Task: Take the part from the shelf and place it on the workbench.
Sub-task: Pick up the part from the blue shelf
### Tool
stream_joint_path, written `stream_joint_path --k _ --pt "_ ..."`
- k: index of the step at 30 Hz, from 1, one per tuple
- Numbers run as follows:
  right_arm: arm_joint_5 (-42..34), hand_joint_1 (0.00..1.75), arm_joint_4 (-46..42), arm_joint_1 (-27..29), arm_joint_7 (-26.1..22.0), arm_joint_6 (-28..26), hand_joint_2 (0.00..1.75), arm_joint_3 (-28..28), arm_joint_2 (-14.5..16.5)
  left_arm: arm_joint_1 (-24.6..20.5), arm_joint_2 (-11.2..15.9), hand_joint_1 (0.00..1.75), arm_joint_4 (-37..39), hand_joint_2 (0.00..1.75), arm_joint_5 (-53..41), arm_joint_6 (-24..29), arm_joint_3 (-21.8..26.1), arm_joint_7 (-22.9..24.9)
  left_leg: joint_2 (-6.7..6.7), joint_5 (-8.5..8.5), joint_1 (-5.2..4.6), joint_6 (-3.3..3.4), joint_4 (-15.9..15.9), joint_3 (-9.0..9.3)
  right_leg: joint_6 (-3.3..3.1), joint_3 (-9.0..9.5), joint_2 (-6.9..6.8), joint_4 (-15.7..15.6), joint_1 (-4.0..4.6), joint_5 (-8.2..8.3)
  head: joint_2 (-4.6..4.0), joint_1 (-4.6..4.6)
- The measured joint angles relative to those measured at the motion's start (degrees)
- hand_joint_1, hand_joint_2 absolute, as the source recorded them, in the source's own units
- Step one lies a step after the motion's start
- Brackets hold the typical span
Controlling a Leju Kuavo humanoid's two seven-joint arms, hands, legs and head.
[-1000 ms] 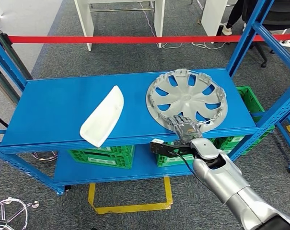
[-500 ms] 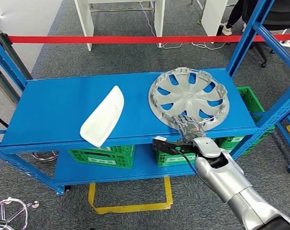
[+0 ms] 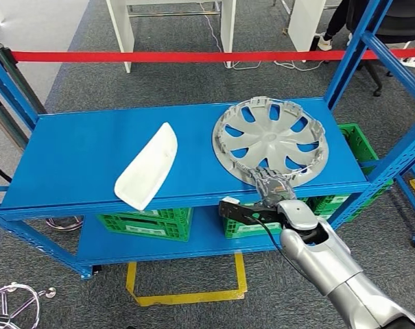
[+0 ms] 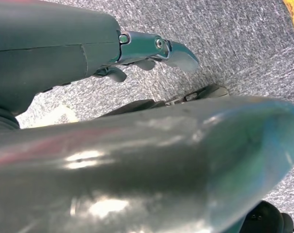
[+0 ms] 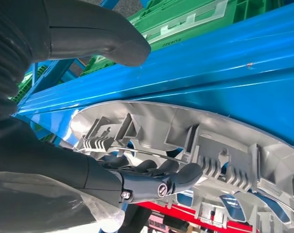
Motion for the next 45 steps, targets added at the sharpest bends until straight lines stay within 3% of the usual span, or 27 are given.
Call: stream_joint_path --k 20,24,45 --pt "-1.2 0.0 -4.0 2.0 0.2 1.3 1.75 0.0 -0.7 0.0 -0.3 0.0 0.9 0.0 0.8 0.3 0.5 -1.0 0.0 0.0 0.0 0.0 0.0 -0.02 0.0 -0.02 0.0 0.0 0.0 0.0 0.0 -0.01" --pt "-2.4 0.0 -5.3 2.2 -0.2 2.8 0.0 0.4 -1.7 0.0 -0.4 0.0 1.1 0.0 1.2 0.3 0.6 -1.2 0.0 0.0 0.0 0.0 0.0 -0.02 0.0 -0.02 0.0 0.0 0.0 0.0 0.0 -0.01" --pt "-4.4 0.0 -12.4 7.6 -0.6 3.6 0.0 1.7 -8.2 0.1 -0.8 0.0 2.1 0.0 1.8 0.3 1.2 -2.1 0.0 -0.01 -0.01 0.0 0.0 -0.05 0.0 -0.04 0.0 0.0 -0.01 0.0 0.0 0.0"
